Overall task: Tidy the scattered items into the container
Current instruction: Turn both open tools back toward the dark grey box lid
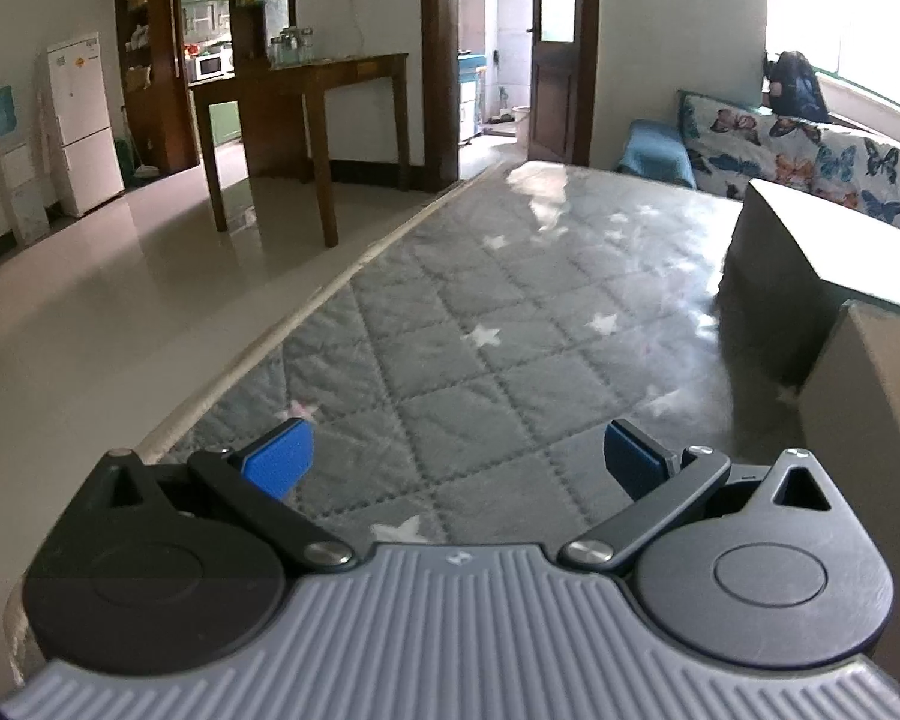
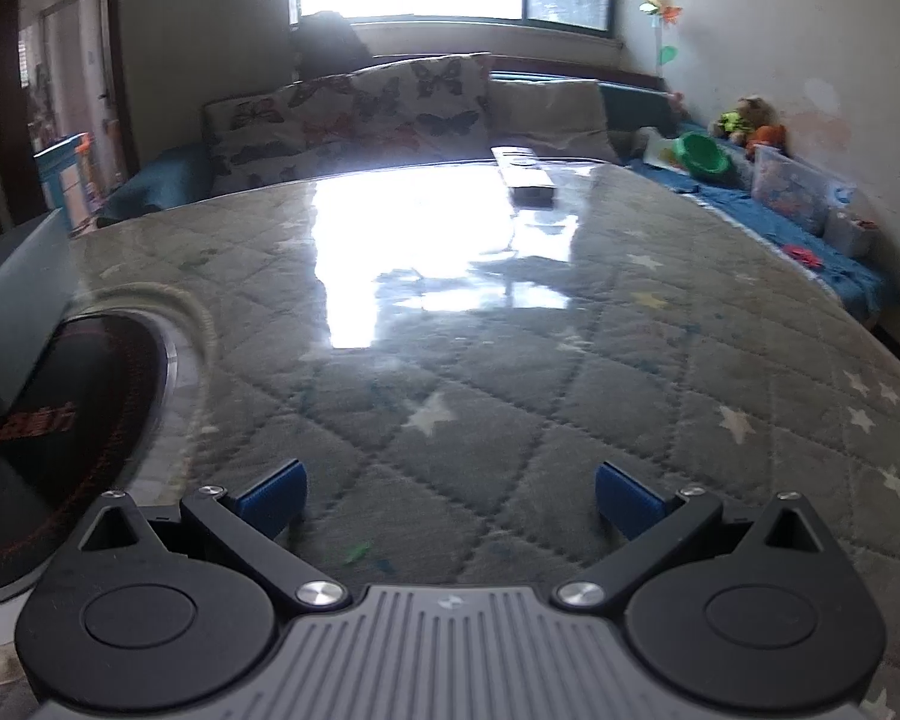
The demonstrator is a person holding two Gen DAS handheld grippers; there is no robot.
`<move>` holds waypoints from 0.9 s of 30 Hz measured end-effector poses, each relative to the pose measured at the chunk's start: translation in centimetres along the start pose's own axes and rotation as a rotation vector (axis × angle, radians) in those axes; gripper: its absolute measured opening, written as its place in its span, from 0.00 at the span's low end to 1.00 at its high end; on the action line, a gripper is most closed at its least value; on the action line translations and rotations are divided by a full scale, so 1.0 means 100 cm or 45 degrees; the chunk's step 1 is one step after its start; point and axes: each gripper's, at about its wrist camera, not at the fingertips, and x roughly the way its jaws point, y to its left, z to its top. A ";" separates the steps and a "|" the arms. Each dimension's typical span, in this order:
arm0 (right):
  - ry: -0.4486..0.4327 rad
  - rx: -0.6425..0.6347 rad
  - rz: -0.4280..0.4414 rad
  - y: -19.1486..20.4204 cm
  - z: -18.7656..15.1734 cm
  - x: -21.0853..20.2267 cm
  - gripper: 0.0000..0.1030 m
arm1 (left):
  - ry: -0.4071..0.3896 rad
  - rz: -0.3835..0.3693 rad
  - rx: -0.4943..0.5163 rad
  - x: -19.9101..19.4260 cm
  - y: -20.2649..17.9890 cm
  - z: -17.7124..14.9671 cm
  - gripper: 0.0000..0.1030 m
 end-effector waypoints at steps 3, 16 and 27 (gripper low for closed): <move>-0.006 -0.043 0.020 0.010 0.004 -0.003 1.00 | 0.030 -0.050 -0.016 -0.001 -0.007 0.008 1.00; -0.035 -0.187 0.170 0.066 0.034 -0.021 1.00 | 0.064 -0.168 0.089 -0.002 -0.055 0.037 1.00; -0.098 -0.282 0.291 0.111 0.057 -0.033 1.00 | 0.066 -0.270 0.177 0.002 -0.095 0.064 1.00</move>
